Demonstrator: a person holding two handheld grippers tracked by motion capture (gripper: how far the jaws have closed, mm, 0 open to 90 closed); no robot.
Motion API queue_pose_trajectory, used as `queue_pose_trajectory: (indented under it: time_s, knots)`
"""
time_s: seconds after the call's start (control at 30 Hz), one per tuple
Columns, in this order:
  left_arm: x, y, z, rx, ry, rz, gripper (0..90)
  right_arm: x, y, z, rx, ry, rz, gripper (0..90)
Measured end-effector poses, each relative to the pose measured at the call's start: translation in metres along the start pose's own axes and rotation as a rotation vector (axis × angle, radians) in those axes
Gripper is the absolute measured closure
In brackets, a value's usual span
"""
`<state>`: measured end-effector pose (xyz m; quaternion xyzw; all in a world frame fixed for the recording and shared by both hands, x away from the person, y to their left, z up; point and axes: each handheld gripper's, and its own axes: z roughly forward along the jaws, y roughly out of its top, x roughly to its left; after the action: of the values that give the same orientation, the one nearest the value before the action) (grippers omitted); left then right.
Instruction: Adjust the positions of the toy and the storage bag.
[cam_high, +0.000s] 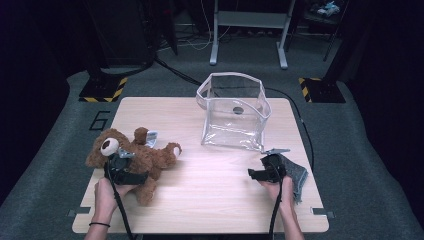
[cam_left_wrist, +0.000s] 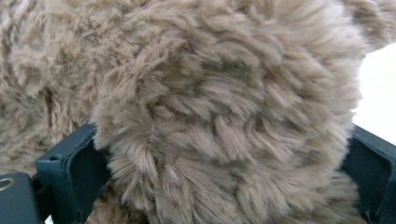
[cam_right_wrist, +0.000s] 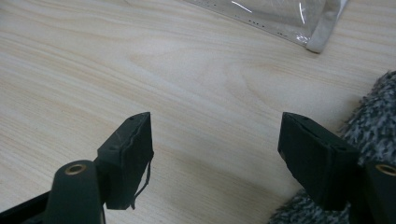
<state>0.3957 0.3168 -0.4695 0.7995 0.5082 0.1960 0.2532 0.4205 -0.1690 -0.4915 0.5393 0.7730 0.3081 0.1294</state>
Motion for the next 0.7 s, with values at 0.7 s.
queue_pose_trajectory:
  time_s: [0.7]
  knots:
    - [0.047,0.046,0.010,0.048,-0.279,0.213,1.8,0.000,-0.001,0.002,0.028,-0.004,-0.016,25.6]
